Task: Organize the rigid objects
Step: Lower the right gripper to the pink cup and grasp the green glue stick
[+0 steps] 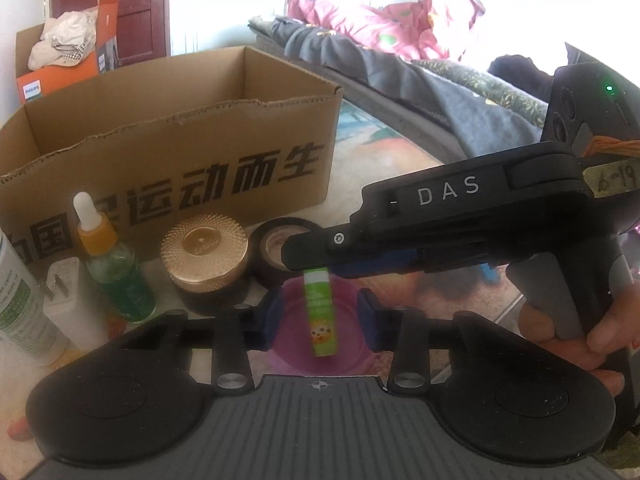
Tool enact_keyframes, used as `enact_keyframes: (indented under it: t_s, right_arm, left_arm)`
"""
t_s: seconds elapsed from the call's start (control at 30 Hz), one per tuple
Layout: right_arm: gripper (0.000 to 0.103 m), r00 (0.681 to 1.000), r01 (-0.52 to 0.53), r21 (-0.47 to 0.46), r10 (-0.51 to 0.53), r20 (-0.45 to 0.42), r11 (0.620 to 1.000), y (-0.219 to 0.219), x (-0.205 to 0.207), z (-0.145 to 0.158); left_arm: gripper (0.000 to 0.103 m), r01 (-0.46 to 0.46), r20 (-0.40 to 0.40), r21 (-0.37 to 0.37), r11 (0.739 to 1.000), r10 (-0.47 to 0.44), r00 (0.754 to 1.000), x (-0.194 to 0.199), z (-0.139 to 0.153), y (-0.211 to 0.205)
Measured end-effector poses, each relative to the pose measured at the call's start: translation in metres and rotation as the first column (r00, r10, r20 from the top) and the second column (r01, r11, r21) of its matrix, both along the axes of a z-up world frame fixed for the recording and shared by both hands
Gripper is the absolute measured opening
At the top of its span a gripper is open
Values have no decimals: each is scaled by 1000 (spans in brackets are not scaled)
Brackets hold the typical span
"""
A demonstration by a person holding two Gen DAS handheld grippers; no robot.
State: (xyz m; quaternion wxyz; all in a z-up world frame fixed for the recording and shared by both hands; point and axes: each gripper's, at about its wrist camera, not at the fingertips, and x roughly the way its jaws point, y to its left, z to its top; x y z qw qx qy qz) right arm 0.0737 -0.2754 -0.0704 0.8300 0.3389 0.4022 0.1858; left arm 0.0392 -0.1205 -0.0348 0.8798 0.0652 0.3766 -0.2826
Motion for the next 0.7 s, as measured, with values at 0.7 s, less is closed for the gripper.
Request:
enact_keyframes:
  t_s: [0.7]
  right_arm:
    - [32, 1000, 5, 10, -5, 8, 1000, -3, -4, -5]
  left_arm:
    - [17, 9, 24, 115, 993, -12, 1000, 5, -15, -21]
